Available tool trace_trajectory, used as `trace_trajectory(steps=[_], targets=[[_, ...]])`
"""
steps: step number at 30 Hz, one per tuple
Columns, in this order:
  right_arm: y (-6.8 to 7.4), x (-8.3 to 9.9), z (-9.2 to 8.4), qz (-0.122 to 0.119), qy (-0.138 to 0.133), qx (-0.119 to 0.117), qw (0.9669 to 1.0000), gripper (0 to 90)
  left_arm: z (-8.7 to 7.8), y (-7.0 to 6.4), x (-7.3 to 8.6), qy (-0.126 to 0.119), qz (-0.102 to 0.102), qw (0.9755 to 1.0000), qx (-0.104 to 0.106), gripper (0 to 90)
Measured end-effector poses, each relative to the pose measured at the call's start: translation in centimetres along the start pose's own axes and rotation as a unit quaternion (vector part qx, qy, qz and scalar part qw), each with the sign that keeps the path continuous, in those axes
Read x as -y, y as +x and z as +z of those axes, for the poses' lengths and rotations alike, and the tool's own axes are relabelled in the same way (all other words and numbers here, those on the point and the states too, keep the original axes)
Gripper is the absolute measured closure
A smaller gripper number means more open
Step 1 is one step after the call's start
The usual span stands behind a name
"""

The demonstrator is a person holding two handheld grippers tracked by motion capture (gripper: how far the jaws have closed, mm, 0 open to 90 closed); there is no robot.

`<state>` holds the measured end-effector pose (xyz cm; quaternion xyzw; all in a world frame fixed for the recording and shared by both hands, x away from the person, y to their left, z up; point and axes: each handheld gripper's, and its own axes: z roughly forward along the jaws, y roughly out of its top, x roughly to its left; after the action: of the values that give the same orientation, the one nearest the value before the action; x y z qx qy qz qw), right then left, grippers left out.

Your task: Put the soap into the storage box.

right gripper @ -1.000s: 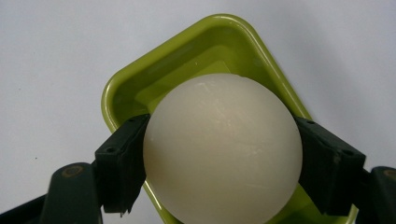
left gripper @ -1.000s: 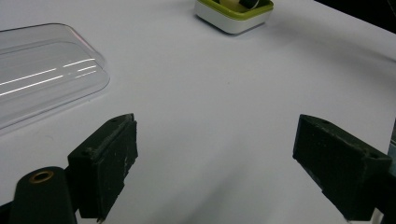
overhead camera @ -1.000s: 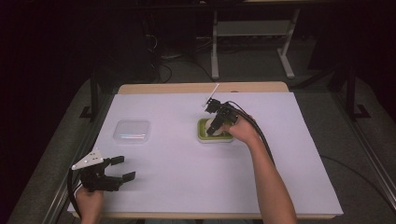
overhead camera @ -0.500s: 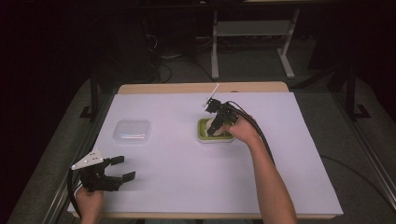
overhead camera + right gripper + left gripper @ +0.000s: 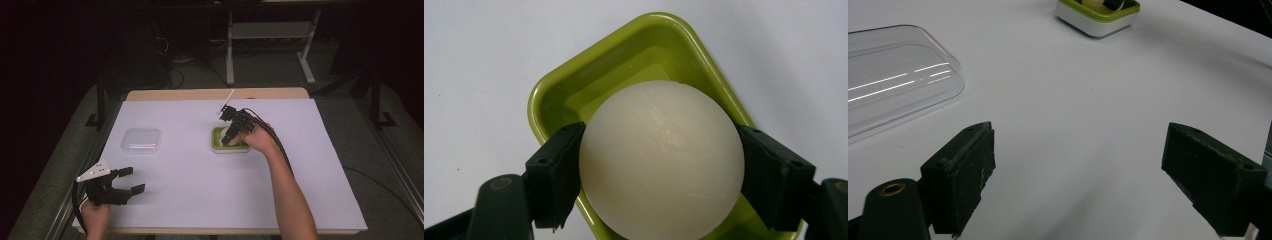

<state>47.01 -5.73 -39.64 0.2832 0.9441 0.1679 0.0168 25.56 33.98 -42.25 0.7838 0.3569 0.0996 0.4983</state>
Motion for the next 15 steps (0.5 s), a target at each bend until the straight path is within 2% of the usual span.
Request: trace_trajectory(steps=[15], targets=[[-0.08,0.01,0.03,0.001,-0.002,0.001,1.0000,23.6,0.01,0.00,-0.01,0.001,0.000,1.0000,-0.001,13.2]])
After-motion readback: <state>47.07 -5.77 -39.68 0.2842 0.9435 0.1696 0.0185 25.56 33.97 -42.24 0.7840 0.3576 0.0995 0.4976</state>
